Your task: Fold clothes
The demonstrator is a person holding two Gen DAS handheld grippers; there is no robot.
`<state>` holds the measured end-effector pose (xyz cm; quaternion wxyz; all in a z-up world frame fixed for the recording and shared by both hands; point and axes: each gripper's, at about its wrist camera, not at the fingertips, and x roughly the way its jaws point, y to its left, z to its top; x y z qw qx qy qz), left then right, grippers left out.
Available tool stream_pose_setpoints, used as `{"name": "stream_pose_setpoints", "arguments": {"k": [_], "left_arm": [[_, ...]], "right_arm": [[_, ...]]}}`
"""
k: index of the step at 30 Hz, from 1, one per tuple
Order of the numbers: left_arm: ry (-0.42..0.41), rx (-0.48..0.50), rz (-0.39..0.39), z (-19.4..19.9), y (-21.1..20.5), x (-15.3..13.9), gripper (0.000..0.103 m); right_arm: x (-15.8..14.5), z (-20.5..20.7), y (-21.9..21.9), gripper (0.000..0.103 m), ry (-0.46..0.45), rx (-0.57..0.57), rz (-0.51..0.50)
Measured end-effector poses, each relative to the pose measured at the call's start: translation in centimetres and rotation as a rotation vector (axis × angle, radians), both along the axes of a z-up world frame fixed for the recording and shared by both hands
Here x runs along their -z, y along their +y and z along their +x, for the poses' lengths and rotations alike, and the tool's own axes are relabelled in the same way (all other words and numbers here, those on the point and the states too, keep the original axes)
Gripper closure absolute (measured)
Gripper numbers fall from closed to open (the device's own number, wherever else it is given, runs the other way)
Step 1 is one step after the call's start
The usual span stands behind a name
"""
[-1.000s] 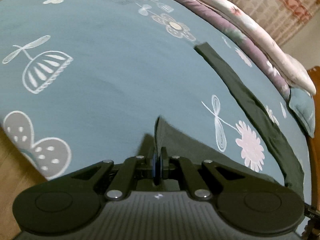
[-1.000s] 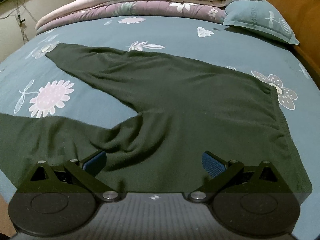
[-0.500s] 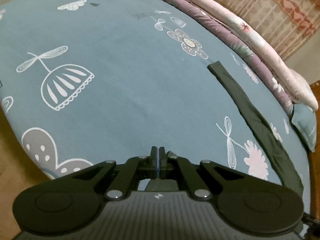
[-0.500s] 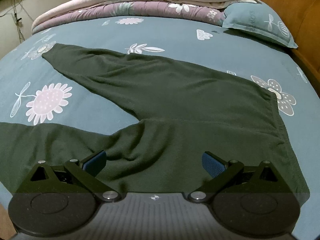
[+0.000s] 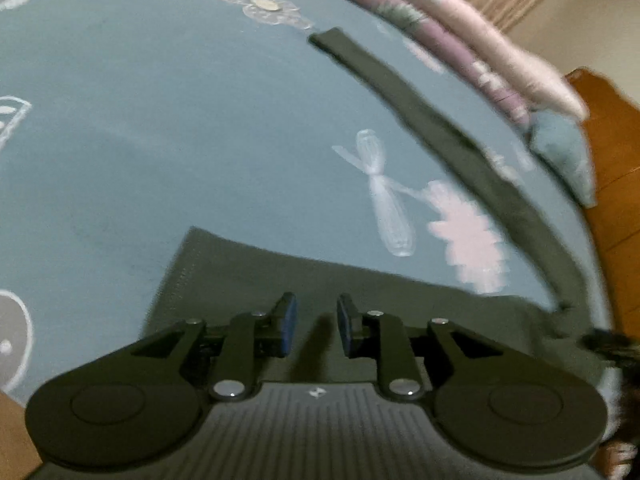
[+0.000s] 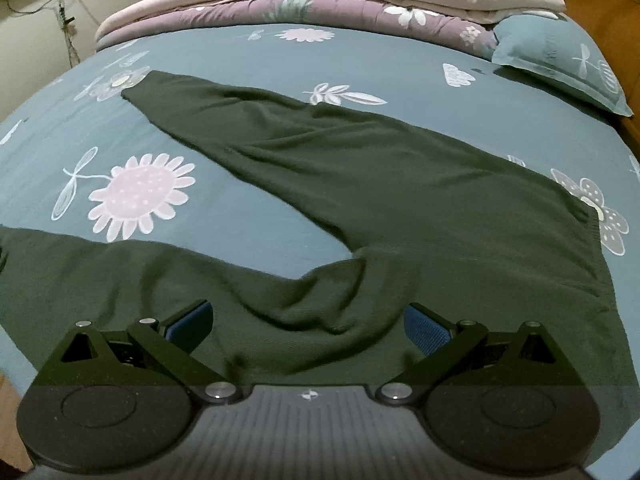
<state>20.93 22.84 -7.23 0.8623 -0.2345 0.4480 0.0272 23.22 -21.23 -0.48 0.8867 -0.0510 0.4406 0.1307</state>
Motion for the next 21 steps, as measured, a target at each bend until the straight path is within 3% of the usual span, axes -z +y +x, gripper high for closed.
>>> {"name": "stream_pose_setpoints", "arguments": {"k": [5,6,8,10,15,21], "left_arm": [[0.025,-0.077,0.166,-0.1,1.0,-0.5,0.087],[0.014,-0.051,0.154,0.0,0.8,-1.0,0.084],[-0.017,0.021,0.111,0.5,-0.3,-1.9,0.067],[-0.048,0.111,0.084,1.3,-2.6,-2.7,0.061],[-0.073,0.332,0.006,3.7,-10.0,-2.9,0.06],[-0.009,0.376,-0.023,3.2,-13.8,-1.0,0.06]], "right_arm": [[0.0,-1.7,-1.9,0.0,0.017,0.048,-0.019],[0.1,-2.1,-2.5,0.0,0.02,0.065,-0.012],[0.3,-2.5,-3.5,0.0,0.023,0.093,0.017],[0.5,-3.0,-4.5,0.0,0.026,0.121,0.046],[0.7,-3.5,-5.8,0.0,0.009,0.124,0.158],[1.3,-0.5,-3.1,0.0,0.039,-0.041,0.42]]}}
